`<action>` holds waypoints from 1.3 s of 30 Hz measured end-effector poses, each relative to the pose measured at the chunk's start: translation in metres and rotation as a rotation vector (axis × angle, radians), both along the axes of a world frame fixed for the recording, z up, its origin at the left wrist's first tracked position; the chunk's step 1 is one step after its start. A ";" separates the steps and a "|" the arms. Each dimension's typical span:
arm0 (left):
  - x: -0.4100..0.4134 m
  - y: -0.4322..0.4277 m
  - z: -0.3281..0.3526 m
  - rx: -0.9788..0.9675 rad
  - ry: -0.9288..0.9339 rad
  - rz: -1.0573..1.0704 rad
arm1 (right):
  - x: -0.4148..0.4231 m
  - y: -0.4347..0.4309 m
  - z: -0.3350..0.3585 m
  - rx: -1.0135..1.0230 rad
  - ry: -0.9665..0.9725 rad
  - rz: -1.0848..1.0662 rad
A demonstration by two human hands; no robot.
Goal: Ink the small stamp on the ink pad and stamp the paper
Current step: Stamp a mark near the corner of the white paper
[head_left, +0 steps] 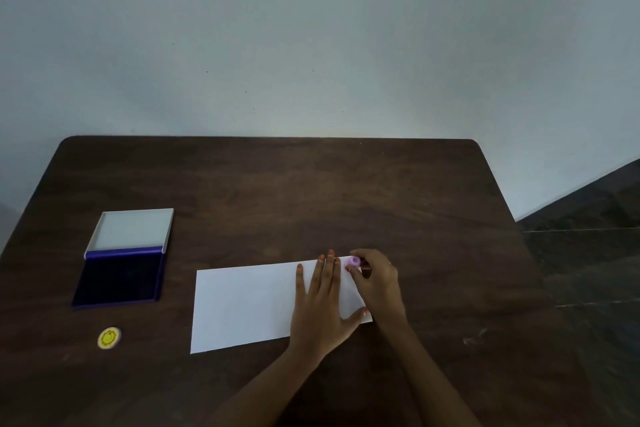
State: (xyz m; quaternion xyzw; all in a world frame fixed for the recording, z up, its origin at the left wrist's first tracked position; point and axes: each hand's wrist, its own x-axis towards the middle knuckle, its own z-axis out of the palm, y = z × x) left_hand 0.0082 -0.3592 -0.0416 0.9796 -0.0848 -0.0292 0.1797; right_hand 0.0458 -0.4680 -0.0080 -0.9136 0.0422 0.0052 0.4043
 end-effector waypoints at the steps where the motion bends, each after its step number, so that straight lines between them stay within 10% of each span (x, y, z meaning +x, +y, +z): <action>1: 0.000 0.000 0.000 -0.005 -0.007 -0.002 | -0.001 0.001 0.000 -0.014 0.001 0.009; 32: -0.001 0.000 0.009 0.035 -0.052 -0.037 | -0.004 0.016 -0.005 -0.176 -0.171 0.014; 39: -0.001 0.001 -0.001 0.021 0.041 0.000 | 0.004 -0.029 0.004 0.517 0.165 -0.432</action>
